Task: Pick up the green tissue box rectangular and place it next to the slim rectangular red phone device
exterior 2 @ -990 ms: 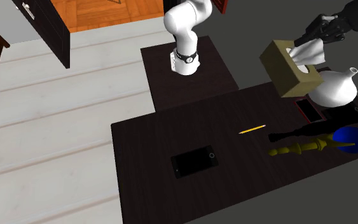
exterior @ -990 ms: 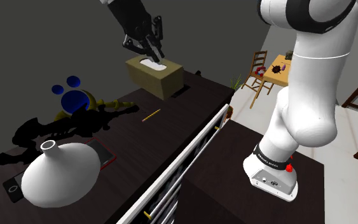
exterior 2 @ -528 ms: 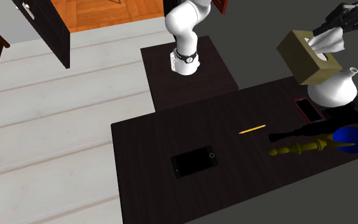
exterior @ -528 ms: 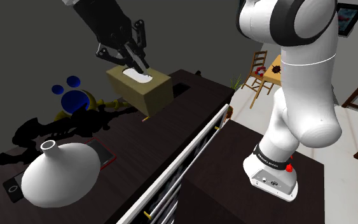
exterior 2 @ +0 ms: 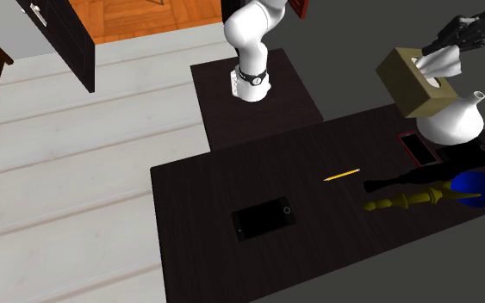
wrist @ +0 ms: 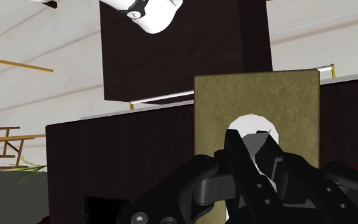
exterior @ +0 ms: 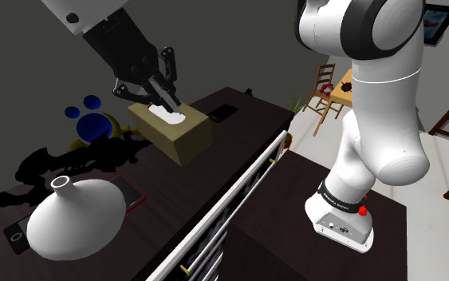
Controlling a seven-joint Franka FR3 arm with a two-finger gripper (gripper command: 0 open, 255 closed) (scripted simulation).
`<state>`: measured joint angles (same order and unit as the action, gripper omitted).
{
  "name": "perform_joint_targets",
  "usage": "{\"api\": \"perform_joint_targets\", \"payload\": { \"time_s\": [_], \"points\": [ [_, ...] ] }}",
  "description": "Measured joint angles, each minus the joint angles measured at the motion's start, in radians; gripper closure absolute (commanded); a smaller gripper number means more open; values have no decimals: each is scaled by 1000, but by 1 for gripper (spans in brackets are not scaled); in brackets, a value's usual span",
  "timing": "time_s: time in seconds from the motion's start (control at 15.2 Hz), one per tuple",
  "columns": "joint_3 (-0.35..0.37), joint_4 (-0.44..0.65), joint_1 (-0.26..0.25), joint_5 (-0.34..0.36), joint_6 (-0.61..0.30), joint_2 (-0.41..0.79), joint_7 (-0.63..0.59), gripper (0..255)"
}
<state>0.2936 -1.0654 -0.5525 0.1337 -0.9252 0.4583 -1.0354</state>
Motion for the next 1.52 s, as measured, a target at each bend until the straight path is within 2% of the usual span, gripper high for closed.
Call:
{"api": "perform_joint_targets", "payload": {
  "time_s": [0.53,1.52],
  "points": [
    [0,-180,21,-13,-136,-44,-2,255],
    [-3,-387,35,-16,-337,-50,-10,255]
  ]
}}
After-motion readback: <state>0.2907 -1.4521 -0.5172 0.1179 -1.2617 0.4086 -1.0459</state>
